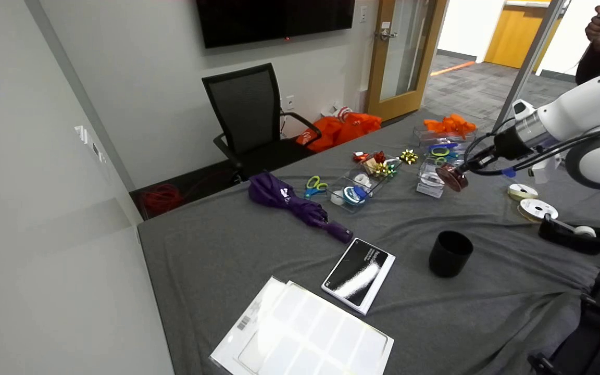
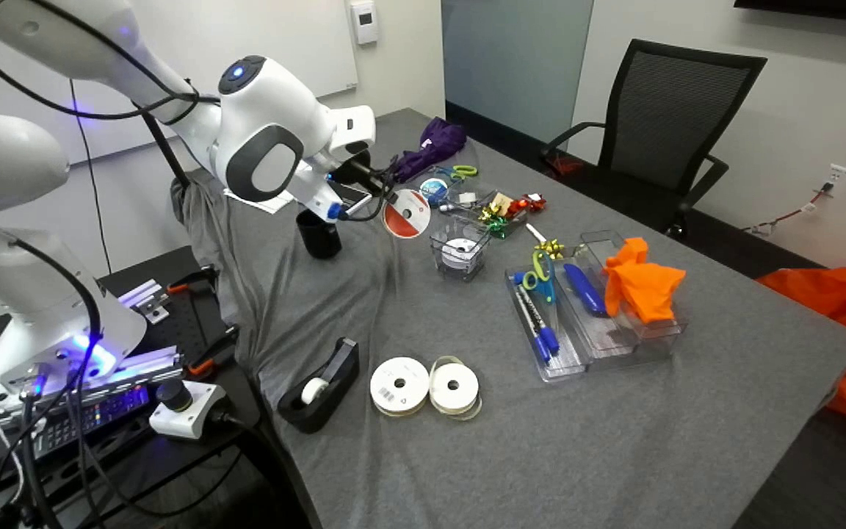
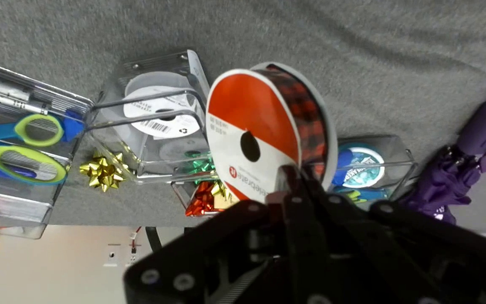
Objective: Put the circular object inside the transparent box
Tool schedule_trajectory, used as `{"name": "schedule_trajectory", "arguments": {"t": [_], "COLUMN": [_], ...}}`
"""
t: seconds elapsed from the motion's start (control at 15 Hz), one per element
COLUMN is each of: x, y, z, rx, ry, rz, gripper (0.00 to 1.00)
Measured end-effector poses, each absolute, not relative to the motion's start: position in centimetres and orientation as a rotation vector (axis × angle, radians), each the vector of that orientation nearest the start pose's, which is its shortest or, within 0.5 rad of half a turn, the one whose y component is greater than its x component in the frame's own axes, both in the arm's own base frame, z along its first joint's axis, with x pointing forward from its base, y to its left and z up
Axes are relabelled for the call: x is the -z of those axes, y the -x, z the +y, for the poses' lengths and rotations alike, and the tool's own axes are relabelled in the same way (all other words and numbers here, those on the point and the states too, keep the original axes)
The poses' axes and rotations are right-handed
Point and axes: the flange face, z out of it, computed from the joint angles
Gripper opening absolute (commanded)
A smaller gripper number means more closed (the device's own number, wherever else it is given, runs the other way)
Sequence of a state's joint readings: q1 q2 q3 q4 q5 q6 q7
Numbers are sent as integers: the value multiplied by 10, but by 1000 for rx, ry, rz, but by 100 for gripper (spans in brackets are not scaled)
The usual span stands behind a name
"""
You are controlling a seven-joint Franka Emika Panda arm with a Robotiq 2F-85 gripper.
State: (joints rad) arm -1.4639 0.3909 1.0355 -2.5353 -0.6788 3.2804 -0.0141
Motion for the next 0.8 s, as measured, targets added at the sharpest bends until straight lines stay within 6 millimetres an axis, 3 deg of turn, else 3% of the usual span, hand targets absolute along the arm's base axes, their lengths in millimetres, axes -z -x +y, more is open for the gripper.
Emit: {"name": "schedule_trajectory", "arguments": {"t": [0.2, 0.53, 0.8], "x": [-294, -364, -383], "y": [-470, -480, -500], "z": [-163, -238, -275], "rx": [1003, 1063, 1068], "ry": [2872, 2776, 2705], "rz": [-167, -3, 75], "gripper": [1, 1, 1]}}
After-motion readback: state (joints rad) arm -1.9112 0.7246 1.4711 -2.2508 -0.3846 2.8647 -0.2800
